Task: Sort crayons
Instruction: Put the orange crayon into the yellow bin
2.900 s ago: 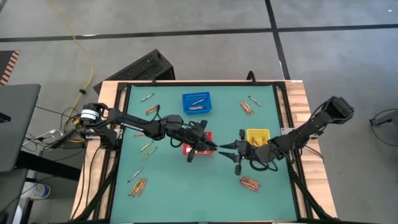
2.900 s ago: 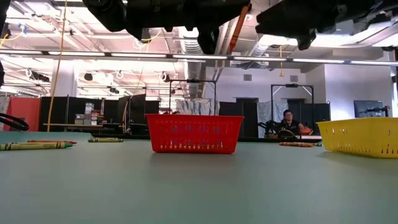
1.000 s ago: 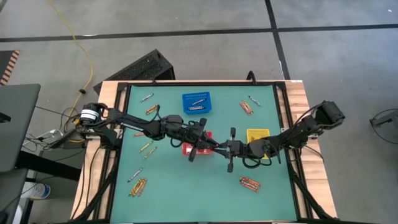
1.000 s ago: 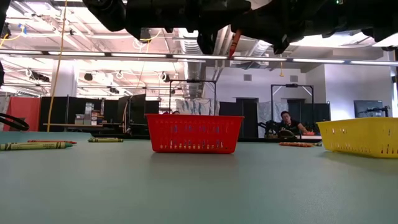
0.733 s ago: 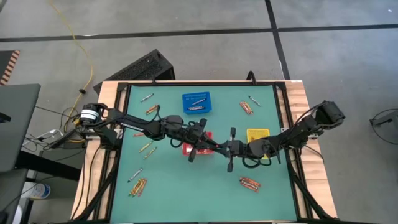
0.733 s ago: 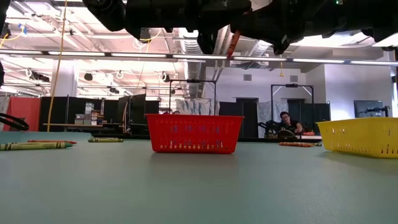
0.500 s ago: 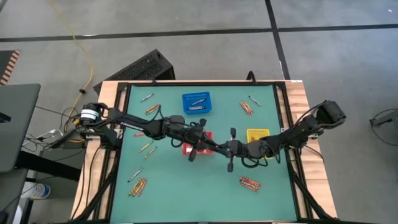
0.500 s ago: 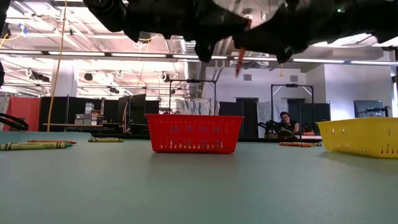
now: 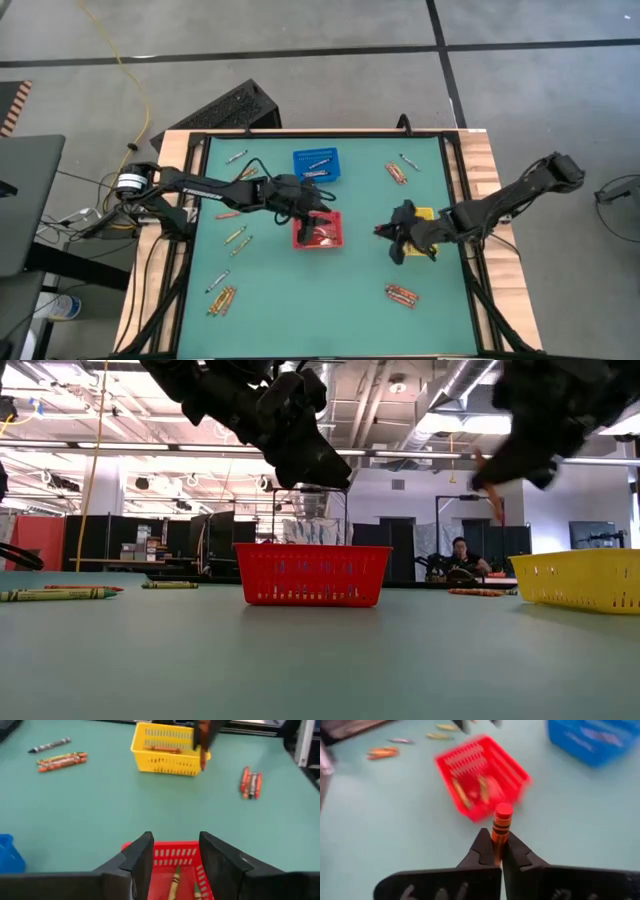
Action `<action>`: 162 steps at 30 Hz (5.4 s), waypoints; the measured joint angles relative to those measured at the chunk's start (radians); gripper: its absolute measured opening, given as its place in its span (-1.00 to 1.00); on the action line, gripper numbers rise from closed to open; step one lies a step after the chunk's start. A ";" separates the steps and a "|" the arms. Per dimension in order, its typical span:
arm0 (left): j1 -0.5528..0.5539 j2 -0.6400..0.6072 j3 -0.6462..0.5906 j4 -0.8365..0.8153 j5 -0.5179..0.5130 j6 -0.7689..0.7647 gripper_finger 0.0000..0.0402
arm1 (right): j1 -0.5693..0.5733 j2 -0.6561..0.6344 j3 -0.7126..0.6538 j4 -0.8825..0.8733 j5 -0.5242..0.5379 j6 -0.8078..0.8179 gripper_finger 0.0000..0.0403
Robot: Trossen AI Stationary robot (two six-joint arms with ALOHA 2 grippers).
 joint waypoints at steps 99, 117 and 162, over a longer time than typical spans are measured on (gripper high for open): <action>-0.027 -0.256 -0.169 0.027 -0.166 -0.022 -0.32 | -0.515 -0.095 0.095 -0.818 -0.558 0.230 -0.49; 0.035 0.132 0.135 -0.042 -0.123 -0.003 -0.32 | -0.274 -0.364 0.015 -0.419 -0.098 -0.065 -0.40; 0.464 -0.309 -0.284 -0.317 -0.273 0.032 -0.32 | -0.488 0.223 -0.006 0.253 -0.260 -0.351 -0.40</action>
